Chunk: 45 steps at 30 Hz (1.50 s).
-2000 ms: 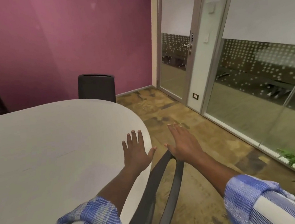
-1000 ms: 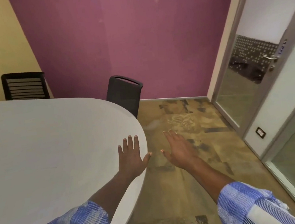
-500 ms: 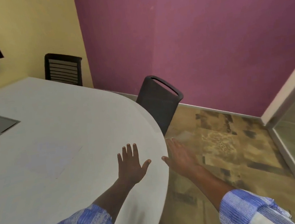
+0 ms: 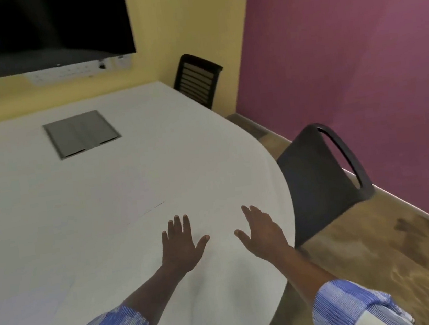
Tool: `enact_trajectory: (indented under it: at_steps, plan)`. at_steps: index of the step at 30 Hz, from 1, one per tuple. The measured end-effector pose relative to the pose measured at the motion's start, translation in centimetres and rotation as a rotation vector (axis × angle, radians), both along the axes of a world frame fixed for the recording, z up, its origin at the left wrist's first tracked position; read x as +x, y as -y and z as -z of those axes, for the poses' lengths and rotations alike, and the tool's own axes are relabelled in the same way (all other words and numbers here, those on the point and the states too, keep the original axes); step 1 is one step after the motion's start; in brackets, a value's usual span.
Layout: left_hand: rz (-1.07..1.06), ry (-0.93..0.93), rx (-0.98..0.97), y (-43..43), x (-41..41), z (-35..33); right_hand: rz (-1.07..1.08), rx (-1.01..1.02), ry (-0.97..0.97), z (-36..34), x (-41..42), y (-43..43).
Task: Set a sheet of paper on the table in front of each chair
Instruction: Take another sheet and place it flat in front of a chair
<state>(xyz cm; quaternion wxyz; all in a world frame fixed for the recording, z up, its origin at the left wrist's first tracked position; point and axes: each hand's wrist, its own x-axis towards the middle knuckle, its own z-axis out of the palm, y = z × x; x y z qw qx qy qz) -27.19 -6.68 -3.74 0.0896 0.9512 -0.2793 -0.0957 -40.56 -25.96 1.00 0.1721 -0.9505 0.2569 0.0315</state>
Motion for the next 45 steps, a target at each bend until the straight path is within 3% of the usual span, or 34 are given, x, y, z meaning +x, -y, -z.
enact_trajectory:
  at_steps: [5,12,23,34,45]
  plan:
    - [-0.32,-0.073,0.065,-0.8,-2.1,1.0,-0.249,0.0,-0.072,1.6,3.1,4.2]
    - [-0.579,-0.133,0.156,-2.9,-3.4,1.3,-0.485,0.02,-0.118,4.8,8.4,3.5]
    - [-0.739,-0.188,0.058,-2.7,4.4,4.2,-0.689,0.048,-0.2,7.6,18.5,-0.9]
    - [-0.868,-0.085,-0.074,-1.4,14.9,8.1,-0.746,-0.006,-0.171,11.0,30.9,-4.9]
    - [-0.82,0.026,0.011,-1.4,16.9,12.7,-0.766,-0.054,-0.238,14.5,33.9,-5.6]
